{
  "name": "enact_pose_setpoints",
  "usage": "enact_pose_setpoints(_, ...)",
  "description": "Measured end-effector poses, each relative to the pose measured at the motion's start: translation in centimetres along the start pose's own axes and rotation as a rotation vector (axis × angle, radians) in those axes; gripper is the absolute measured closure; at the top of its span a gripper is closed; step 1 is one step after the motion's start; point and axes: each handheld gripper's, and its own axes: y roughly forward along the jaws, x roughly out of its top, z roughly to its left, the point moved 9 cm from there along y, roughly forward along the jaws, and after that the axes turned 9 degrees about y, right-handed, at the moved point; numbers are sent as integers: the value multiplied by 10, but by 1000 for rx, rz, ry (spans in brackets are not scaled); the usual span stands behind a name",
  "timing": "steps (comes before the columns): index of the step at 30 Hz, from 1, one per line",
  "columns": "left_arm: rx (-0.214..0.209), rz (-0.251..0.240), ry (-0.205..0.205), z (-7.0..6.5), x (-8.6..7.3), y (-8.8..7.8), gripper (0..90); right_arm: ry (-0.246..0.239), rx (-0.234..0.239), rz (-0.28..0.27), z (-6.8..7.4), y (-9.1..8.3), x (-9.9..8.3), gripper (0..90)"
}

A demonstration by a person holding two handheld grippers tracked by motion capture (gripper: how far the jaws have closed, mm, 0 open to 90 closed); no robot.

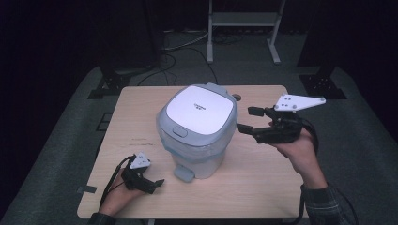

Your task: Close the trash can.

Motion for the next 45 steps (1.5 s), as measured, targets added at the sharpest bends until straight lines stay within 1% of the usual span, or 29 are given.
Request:
enact_pose_setpoints(5, 0, 1, -1, 0, 0, 0, 0, 20, -12, -14, -9, -12, -17, 251)
enact_pose_setpoints(7, 1, 1, -1, 0, 0, 0, 0, 27, -13, -29, -13, -15, -23, 207)
enact_pose_setpoints(10, 0, 1, 0, 0, 0, 0, 0, 45, -26, -44, -20, -17, -33, 154)
enact_pose_setpoints(12, 0, 0, -1, 0, 0, 0, 0, 55, -37, -39, -24, -17, -39, 125)
enact_pose_setpoints(14, 1, 0, -1, 0, 0, 0, 0, 56, -55, -38, -27, -16, -45, 123)
enact_pose_setpoints(16, 1, 1, -1, 0, 0, 0, 0, 53, -55, -29, -29, -16, -53, 101)
enact_pose_setpoints(21, 1, 3, -1, 0, 0, 0, 0, 66, -65, -15, -36, -15, -74, 94)
enact_pose_setpoints(25, 1, 2, -2, 0, 0, 0, 0, 68, -79, 5, -40, -15, -94, 83)
enact_pose_setpoints(30, 0, 2, -1, 0, 0, 0, 0, 81, -94, 26, -47, -15, -114, 83)
enact_pose_setpoints(34, 0, 2, -2, 0, 0, 0, 0, 85, -114, 59, -51, -14, -130, 83)
enact_pose_setpoints(38, 0, 3, -1, 0, 0, 0, 0, 83, -151, 88, -60, -13, -146, 83)
enact_pose_setpoints(42, 0, 3, -1, 0, 0, 0, 0, 101, -173, 129, -67, -11, -164, 83)
enact_pose_setpoints(45, 1, 1, -3, 0, 0, 0, 0, 97, -190, 165, -70, -9, -178, 83)
